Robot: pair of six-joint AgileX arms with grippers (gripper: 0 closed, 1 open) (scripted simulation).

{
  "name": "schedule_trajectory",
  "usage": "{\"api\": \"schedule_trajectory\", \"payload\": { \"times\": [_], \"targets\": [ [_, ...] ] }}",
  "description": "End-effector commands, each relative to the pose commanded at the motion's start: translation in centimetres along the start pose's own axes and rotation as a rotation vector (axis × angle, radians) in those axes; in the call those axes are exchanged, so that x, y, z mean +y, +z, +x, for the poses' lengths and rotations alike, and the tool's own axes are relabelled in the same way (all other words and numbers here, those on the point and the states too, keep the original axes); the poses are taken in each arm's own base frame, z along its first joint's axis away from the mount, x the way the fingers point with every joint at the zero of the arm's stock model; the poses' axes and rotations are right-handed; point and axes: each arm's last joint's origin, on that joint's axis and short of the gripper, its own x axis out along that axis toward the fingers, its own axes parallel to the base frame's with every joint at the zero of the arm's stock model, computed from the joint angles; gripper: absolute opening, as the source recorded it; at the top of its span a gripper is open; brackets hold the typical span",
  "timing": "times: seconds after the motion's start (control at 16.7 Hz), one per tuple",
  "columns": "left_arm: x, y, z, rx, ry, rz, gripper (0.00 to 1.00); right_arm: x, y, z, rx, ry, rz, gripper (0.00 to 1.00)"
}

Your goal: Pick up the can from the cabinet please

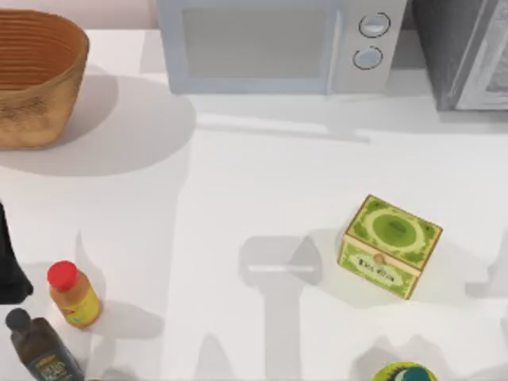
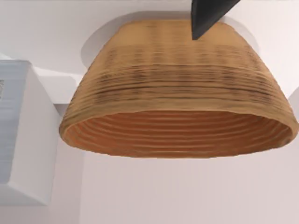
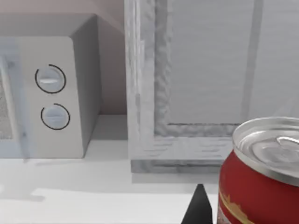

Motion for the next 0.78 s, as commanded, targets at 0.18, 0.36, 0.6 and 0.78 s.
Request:
{"api": "schedule_trajectory", "payload": {
  "times": [0.18,0.36,0.6,0.78],
  "targets": [
    [0.0,0.0,0.0,0.000,0.000,0.000,1.00,-0.1,-1.5,0.1,-0.018,0.000,0.001,0.00],
    [0.0,0.0,0.0,0.000,0.000,0.000,1.00,-0.1,-1.5,0.1,-0.018,0.000,0.001,0.00],
    [0.0,0.0,0.0,0.000,0.000,0.000,1.00,-0.1,-1.1,0.2,-0.021,0.014,0.002,0.00],
    [0.0,0.0,0.0,0.000,0.000,0.000,1.00,-0.1,0.7,0.8,-0.062,0.064,0.000,0.00]
  ]
}}
